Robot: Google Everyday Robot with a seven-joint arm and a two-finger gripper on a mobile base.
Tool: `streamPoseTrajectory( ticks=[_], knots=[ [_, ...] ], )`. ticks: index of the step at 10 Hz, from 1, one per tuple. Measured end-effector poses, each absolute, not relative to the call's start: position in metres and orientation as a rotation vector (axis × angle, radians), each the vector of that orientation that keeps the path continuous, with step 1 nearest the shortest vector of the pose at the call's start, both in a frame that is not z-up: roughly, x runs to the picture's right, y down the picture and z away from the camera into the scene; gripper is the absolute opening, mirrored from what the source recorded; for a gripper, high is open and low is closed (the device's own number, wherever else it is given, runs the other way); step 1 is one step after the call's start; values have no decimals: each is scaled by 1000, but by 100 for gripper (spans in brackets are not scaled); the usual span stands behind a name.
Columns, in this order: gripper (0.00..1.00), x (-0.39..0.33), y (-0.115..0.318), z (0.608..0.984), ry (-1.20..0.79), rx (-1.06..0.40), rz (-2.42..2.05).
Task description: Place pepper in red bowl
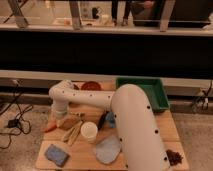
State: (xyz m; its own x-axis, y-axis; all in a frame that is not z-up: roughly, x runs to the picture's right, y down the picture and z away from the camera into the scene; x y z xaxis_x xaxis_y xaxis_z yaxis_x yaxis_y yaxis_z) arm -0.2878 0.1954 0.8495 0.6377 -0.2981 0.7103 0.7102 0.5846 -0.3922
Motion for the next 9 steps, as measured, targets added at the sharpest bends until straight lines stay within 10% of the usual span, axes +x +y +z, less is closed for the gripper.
streamPoseTrajectory(
  ticks=[9],
  knots=[
    [0, -268, 178, 826, -711, -660, -590]
  ],
)
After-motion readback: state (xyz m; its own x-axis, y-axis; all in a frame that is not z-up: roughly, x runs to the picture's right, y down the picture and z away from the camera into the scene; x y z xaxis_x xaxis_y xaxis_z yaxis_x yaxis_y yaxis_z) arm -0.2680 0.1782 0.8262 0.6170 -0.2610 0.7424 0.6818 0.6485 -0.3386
